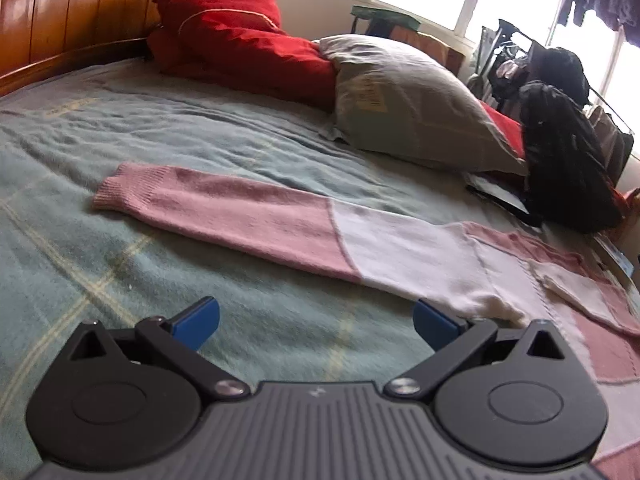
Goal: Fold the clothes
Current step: 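Lower the left gripper onto the pink sleeve cuff and grasp it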
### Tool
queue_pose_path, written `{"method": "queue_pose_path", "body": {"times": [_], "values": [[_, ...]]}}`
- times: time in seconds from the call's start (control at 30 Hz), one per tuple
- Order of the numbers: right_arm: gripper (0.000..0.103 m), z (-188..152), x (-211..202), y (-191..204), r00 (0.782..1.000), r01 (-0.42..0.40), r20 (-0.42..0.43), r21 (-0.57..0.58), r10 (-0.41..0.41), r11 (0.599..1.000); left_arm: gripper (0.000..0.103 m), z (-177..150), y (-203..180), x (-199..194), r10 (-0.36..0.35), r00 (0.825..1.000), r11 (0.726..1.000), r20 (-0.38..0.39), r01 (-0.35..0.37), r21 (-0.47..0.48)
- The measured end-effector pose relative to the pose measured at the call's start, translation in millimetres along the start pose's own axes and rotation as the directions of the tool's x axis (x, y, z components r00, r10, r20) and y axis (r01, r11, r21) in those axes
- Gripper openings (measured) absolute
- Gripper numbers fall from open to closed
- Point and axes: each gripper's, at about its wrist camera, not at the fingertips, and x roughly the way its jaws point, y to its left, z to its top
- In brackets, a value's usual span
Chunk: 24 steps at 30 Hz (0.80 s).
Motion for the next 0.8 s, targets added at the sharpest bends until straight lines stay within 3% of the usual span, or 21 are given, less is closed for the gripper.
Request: {"method": "queue_pose_path", "body": {"times": [0.2,0.57,0.8], "values": [[0.103,3.2,21.6,22.6,0.999,0.033,-0.022,-0.048,-0.034,0.998,0.102,10.8,11.7,26.2,-0.039,0.999,0.999,0.020,0.039,0.004],[0.103,-1.4,29.9,-14.0,0.998,0.054,-0.023,0.144,-0.051,0.988,0.102,25.1,53.8,71.2,-0.106,0.992,0.985,0.072,0.115,-0.127],[0.103,-7.2,32.8,-24.4,0.998,0.067,-0.020,0.208,-0.065,0.976,0.102,33.9,58.8,87.1,-0.081,0.992,0.986,0.099,0.094,-0.135]]}}
